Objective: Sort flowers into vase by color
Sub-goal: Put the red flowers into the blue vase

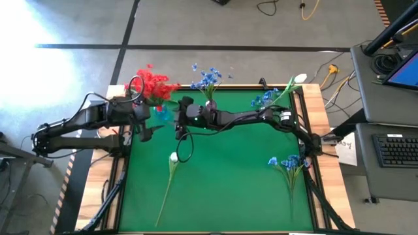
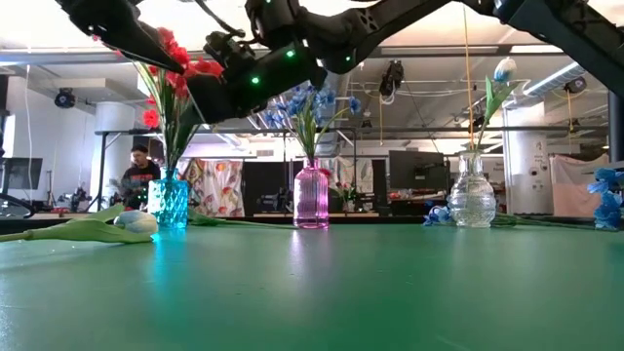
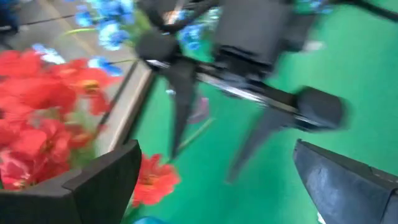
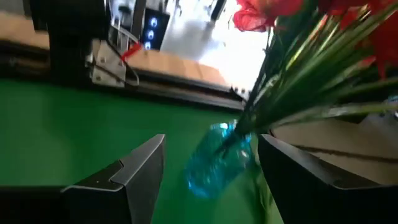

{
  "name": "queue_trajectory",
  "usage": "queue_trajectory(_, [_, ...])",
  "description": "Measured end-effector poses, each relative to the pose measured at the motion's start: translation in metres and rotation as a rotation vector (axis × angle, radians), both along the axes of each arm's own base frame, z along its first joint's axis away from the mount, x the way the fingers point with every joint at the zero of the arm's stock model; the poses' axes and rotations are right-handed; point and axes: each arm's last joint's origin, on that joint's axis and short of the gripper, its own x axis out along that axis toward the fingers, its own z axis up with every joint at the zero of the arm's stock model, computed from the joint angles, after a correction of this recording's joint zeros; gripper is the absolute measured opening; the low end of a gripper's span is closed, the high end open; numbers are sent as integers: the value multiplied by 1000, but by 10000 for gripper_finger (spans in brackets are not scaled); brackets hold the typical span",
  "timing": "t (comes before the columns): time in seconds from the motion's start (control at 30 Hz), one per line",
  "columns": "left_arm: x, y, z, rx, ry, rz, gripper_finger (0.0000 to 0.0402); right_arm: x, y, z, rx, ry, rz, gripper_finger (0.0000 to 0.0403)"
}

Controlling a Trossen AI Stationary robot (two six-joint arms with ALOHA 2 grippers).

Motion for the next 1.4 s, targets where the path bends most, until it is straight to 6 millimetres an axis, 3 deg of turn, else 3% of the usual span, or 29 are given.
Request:
queue_trajectory(0.37, [-7, -3, -9, 9, 10, -74, 400, -15, -9, 36, 2, -13, 138, 249])
queue_trajectory(0.57, [-5, -5, -5, -103, -71, -73, 400, -15, -23, 47, -57, -110, 123, 249])
queue_trajectory(0.87, [-8, -8, -10, -154, -16, -152, 400, -16, -30, 53, -120, -148, 123, 249])
queue_trajectory(1.13, [-6, -8, -12, -157, 2, -152, 400, -14, -28, 66, -135, -310, 222, 249])
queue_trajectory(1.27, [-3, -7, -11, -158, -18, -149, 400, -13, -30, 64, -151, -327, 304, 249])
queue_trajectory(1.4, [0, -8, -10, -181, -38, -199, 400, -13, -36, 62, -180, -337, 276, 246])
